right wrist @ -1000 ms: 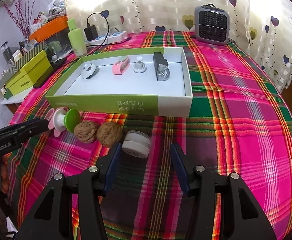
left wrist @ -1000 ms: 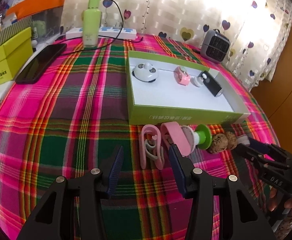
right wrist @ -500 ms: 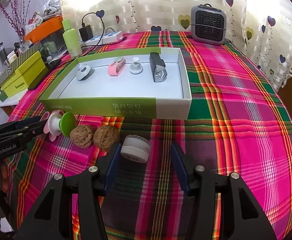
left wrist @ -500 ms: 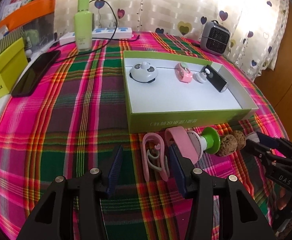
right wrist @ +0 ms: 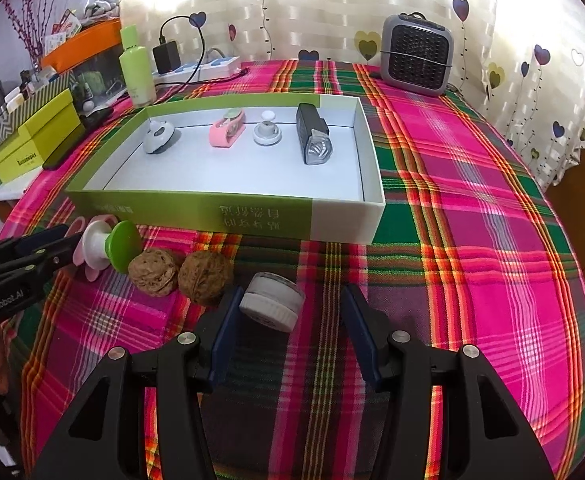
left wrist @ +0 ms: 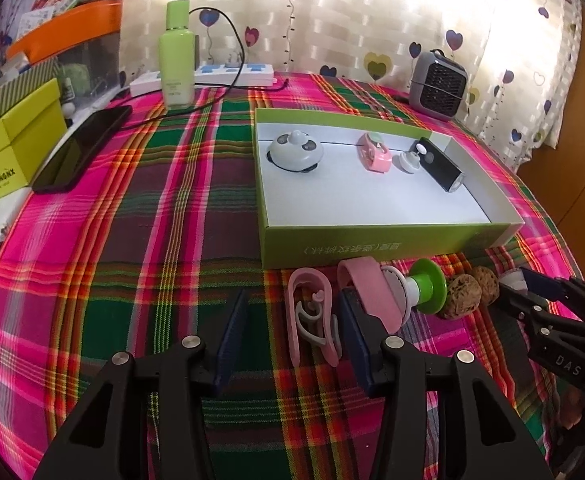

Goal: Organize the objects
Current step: 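Grasp the pink hook clip with the left tool while the right tool grasps the white jar, then carry the pink hook clip with the left tool while the right tool carries the white jar into the box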

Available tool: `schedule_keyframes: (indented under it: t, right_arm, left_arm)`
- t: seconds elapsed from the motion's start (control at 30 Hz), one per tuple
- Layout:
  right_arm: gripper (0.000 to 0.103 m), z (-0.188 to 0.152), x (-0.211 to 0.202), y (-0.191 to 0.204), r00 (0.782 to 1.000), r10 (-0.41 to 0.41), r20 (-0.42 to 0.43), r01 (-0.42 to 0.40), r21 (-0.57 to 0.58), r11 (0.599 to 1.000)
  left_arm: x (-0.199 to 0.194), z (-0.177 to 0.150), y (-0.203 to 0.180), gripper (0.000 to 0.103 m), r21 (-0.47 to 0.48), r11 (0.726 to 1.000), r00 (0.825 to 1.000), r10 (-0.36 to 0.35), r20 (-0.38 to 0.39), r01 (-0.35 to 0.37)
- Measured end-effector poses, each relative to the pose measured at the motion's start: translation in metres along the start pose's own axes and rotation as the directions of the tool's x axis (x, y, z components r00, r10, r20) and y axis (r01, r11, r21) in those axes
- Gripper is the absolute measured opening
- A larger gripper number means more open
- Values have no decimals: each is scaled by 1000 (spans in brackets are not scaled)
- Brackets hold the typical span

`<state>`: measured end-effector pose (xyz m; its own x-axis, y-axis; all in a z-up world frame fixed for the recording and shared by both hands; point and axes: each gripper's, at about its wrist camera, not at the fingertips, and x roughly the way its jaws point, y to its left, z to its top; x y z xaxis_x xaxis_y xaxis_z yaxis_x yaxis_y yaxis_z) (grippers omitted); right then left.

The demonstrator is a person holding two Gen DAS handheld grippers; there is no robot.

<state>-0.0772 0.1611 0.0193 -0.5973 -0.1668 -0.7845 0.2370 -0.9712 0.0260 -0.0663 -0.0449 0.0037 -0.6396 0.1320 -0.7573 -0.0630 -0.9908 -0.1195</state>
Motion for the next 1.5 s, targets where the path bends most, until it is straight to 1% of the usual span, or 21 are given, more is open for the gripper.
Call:
schedule_keyframes:
  t: [0.03,0.1,0.2,0.23,0.37,0.47,0.77,1.03,1.33,1.5]
  right_arm:
    - [52,0,0,-1,1000,5,1,-5,2,1000]
    - [51,1,0,-2,1000,11,2,-11,5,1000]
    - [43,2,-1,-2,1000,-2,3,2,3,1000]
    - [41,2,-1,-3,1000,-4,3,4,4,1000]
    - [37,2,-1,-7,1000,1,6,-1,13,1000]
    - [32,3,-1,-9,1000,0,7,0,16,1000]
    - [32,4,-1,-10,1000,13,9,-13,22,1000]
    - [32,3,-2,-5,999,50,12,-50,9,999]
    - [32,2,-3,-5,998,57,18,-57,10,998]
    - [32,4,-5,-5,998,64,27,-64,10,998]
  left_arm:
    - [0,0,0,42,-5,1000,1000,10,1,-10]
    - [0,0,1,36,-11,1000,1000,23,2,-23]
    - [0,0,3,29,-15,999,999,43,-1,-43]
    - [0,0,3,28,-17,999,999,48,-1,-48]
    - [0,0,2,27,-22,998,998,61,1,-61]
    - [0,0,3,21,-29,997,997,74,1,-74]
    - [-1,0,4,21,-43,997,998,70,0,-70]
    - [-2,-1,4,21,-47,997,998,66,-1,-66]
    - [-2,-1,5,21,-50,997,998,64,-2,-64]
    - [-8,-1,3,21,-55,996,998,66,10,-65]
